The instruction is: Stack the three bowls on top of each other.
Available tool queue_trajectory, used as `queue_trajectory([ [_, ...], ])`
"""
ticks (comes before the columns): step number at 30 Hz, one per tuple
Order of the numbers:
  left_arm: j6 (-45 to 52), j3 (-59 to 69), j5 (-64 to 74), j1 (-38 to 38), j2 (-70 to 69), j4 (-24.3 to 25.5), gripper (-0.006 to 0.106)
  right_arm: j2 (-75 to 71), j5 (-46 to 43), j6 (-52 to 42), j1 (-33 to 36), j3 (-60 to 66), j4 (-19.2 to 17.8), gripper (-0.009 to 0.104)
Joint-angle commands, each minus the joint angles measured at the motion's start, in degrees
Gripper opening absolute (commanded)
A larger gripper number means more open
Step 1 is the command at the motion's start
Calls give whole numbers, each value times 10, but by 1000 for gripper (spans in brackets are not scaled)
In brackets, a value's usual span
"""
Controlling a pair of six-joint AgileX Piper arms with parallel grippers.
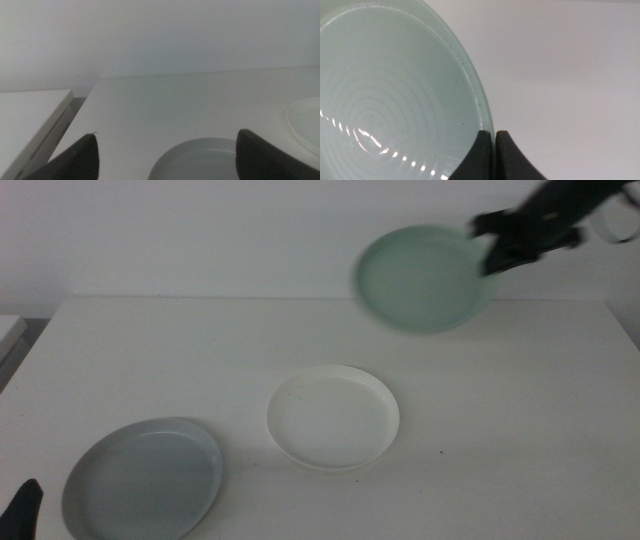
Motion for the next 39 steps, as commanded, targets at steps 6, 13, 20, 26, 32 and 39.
queue_trajectory([
  [6,-1,0,-8,-1,-2,0,94,-23,-65,16,134,129,-31,-3],
  [13,-1,0,-8,-1,-2,0,94,-15,-161,29,162,202,0,-3],
  [20,-1,0,-8,-1,-2,0,94,20,-152,29,162,207,17,-3],
  [26,-1,0,-8,-1,-2,0,94,21,-145,29,162,213,11,-2],
  [32,-1,0,-8,-1,-2,0,94,21,-138,29,162,213,9,14],
  [39,-1,0,-8,-1,-2,0,94,-14,-97,2,155,201,-21,80],
])
